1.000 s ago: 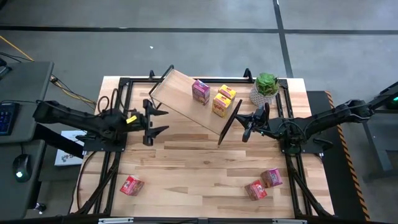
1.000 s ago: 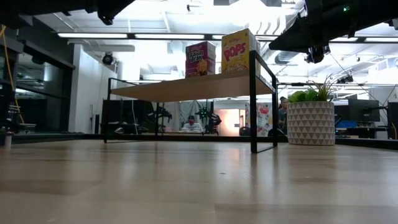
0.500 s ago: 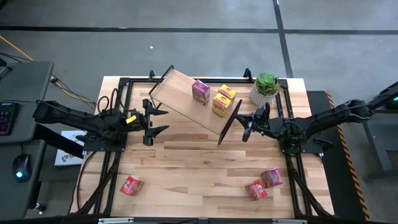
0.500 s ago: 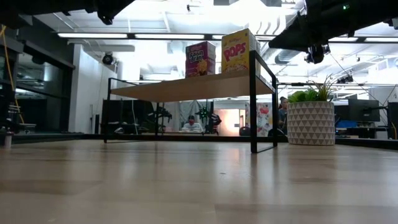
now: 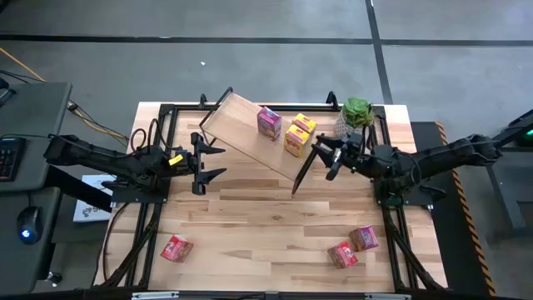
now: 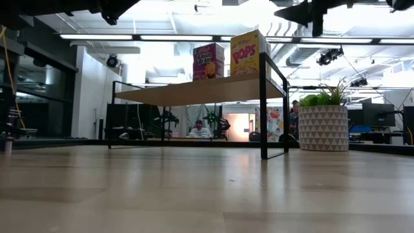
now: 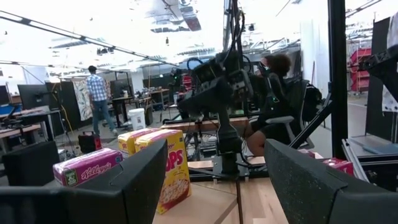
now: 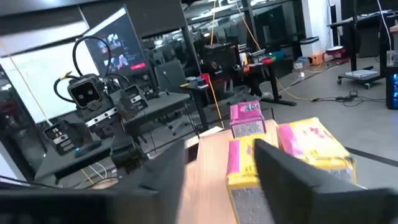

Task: Stack cereal on shelf
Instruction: Put the purple cereal box aligned with the other purple cereal box on the shelf

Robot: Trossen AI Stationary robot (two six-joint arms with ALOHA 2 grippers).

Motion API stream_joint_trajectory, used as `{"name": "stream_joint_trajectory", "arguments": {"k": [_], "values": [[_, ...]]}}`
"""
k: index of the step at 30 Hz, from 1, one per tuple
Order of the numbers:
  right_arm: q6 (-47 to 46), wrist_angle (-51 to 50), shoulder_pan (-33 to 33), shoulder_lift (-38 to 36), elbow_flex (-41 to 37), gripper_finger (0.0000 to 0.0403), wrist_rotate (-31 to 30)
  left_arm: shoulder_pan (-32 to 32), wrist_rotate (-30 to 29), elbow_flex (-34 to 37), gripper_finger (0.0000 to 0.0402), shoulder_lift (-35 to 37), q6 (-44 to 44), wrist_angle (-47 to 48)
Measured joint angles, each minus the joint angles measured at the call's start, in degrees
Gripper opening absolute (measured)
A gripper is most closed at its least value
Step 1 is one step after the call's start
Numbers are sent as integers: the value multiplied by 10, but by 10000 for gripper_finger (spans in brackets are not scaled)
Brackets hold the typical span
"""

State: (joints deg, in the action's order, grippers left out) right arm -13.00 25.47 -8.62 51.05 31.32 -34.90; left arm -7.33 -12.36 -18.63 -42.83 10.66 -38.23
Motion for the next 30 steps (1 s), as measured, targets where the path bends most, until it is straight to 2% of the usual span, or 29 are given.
{"name": "stream_joint_trajectory", "arguments": {"k": [4,6,8,12,15,17,20,22,26,30], "values": [[-10,-110,0,0,65,290,14,0,0,0,259,0,0,1],[-13,-158,0,0,103,320,39,0,0,0,259,0,0,1],[-34,-205,-1,0,147,337,89,0,0,0,259,0,0,1],[-124,-360,-33,7,261,347,187,0,0,0,259,0,0,1],[-202,-522,-85,29,341,348,217,0,0,0,259,0,0,6],[-269,-604,-131,51,376,348,210,0,0,0,259,0,1,10],[-396,-680,-204,86,399,348,175,0,0,0,259,0,0,11],[-492,-724,-244,112,405,348,174,0,0,0,259,0,0,11],[-703,-798,-319,161,410,348,234,0,0,0,259,0,0,12],[-873,-849,-383,201,410,348,292,0,0,0,259,0,0,12]]}}
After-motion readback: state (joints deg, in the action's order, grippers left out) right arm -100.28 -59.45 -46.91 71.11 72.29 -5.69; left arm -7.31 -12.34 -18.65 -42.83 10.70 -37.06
